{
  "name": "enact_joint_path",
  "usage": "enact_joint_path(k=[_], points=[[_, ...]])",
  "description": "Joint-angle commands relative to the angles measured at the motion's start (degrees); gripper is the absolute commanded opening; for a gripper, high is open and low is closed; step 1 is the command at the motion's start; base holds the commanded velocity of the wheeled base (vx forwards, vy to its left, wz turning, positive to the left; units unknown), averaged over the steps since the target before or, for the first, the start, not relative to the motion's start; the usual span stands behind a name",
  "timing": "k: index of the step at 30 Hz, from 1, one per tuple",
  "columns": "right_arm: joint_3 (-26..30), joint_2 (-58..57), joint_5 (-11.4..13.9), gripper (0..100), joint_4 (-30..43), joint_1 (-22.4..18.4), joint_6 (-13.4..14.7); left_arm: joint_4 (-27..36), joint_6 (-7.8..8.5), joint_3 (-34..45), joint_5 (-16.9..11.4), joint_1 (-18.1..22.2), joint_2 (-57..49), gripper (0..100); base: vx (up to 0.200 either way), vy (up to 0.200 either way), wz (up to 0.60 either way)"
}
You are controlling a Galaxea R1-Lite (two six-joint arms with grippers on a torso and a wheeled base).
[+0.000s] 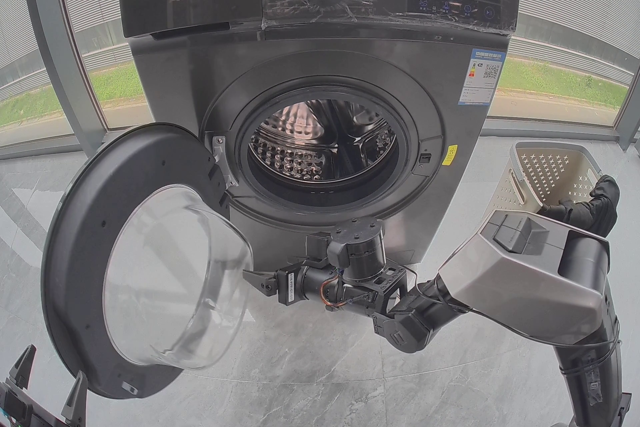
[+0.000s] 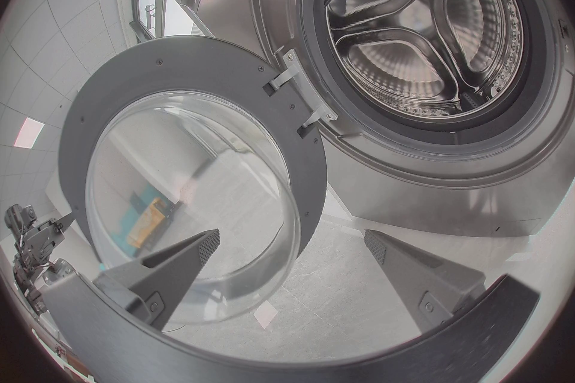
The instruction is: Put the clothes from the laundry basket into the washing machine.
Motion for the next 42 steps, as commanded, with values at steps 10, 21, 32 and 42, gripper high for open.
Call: enact_joint_path(k=[10,21,32,42], points=[[3.38,-5.25,-2.53,100,0.15,-0.87,-2.07,-0.09,-0.2,1.01,-0.02,-0.02,-1.04,100,0.0,0.0,0.0],[27.29,-25.46,-7.28,100,-6.0,-10.89,-10.69,-0.09,-0.28,1.01,-0.11,-0.02,-1.04,100,0.0,0.0,0.0],[50.49,-48.4,-7.19,100,-14.79,-23.81,-15.69,-0.09,-0.2,1.01,-0.11,-0.02,-1.04,100,0.0,0.0,0.0],[65.7,-72.31,-6.58,100,-13.56,-34.79,-17.89,-0.09,-0.28,1.01,-0.11,-0.02,-1.04,100,0.0,0.0,0.0]])
